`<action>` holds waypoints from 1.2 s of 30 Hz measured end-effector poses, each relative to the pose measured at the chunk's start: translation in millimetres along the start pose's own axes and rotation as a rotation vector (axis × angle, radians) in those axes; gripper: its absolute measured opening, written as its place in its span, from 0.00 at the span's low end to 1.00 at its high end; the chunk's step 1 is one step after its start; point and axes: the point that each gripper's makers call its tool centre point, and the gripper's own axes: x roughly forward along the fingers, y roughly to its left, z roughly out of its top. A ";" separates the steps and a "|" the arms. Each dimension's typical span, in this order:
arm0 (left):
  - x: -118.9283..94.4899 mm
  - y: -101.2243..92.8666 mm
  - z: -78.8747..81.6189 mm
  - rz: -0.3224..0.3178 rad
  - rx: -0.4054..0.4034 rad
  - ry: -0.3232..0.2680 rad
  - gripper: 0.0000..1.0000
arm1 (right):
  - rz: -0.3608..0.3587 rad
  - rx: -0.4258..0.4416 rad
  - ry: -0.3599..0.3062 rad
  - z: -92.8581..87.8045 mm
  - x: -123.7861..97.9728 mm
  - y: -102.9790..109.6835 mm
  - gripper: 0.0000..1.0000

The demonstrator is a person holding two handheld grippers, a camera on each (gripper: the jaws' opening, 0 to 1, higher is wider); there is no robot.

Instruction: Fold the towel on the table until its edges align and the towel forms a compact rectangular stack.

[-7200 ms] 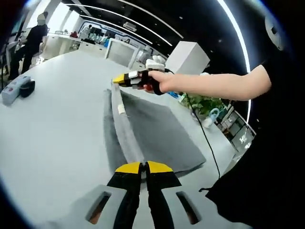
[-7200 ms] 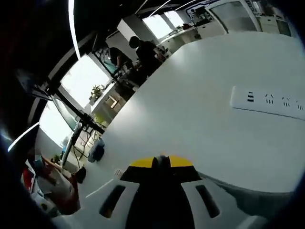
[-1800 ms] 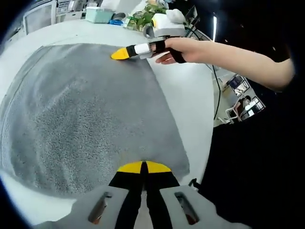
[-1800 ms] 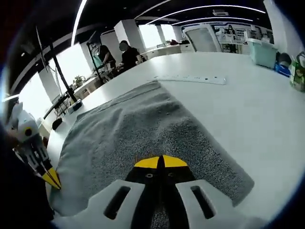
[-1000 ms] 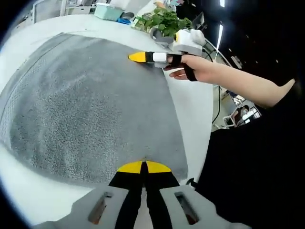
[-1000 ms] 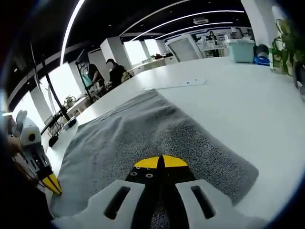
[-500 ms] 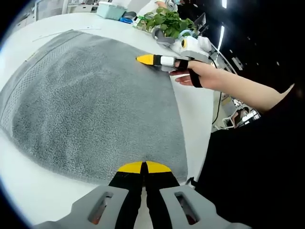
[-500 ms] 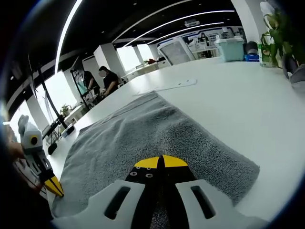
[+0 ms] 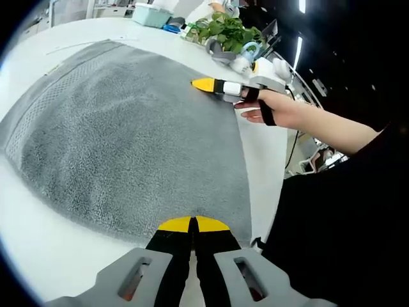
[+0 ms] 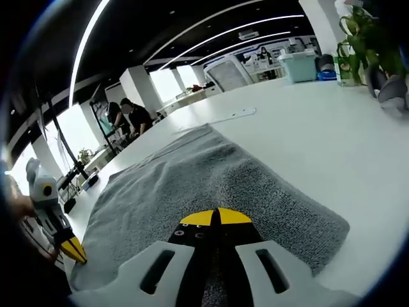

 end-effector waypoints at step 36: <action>-10.3 24.3 7.7 0.132 -0.008 -0.043 0.01 | -0.062 -0.155 0.009 -7.3 -10.4 0.2 0.00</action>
